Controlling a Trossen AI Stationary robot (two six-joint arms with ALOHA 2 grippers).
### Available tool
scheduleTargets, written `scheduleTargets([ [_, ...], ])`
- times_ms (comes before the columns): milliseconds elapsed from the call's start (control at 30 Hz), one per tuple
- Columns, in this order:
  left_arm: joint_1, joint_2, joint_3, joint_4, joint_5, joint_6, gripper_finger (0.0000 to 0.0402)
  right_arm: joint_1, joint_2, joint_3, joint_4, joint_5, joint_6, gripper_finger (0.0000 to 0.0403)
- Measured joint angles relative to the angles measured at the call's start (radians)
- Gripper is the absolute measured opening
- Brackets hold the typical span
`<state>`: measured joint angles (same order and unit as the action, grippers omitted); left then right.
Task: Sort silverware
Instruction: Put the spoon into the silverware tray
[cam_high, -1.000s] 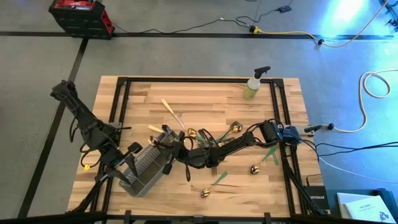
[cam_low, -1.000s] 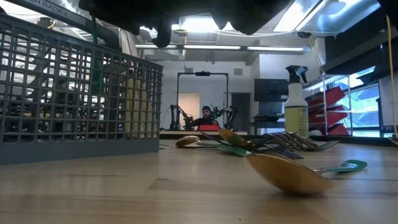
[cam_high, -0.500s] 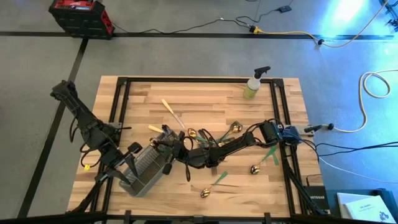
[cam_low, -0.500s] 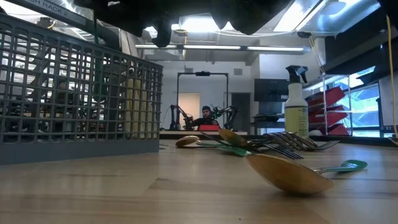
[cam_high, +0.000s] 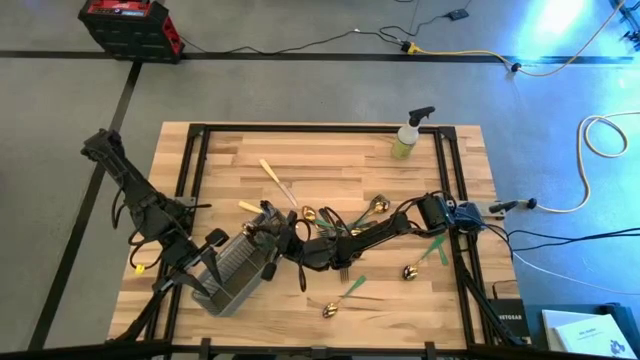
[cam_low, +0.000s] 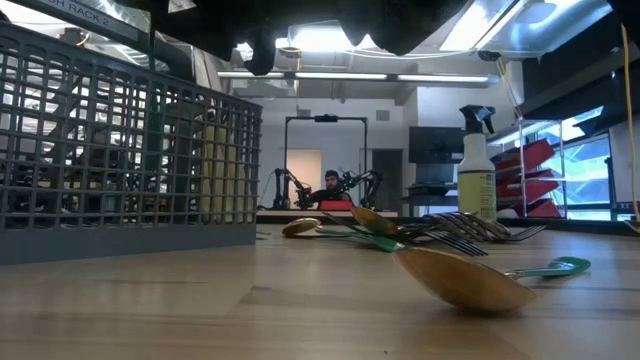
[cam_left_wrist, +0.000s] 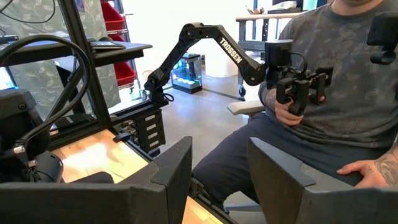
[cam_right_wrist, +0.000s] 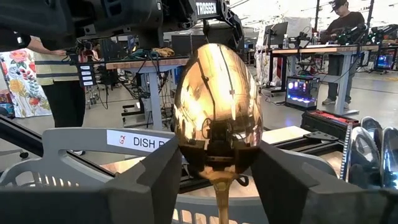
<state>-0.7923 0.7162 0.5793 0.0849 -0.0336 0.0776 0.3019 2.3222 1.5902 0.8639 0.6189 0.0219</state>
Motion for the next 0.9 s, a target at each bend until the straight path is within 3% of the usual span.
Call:
scheduleTargets([
  [267, 0.0, 0.0, 0.0, 0.0, 0.0, 0.0, 0.014, 0.0, 0.0, 0.0, 0.003, -0.001, 0.0, 0.0209],
  [800, 0.0, 0.0, 0.0, 0.0, 0.0, 0.0, 0.014, 0.004, -0.005, 0.0, 0.022, -0.01, -0.003, 0.0211],
  [900, 0.0, 0.0, 0.0, 0.0, 0.0, 0.0, 0.014, 0.008, -0.026, 0.0, 0.022, -0.006, -0.062, 0.0211],
])
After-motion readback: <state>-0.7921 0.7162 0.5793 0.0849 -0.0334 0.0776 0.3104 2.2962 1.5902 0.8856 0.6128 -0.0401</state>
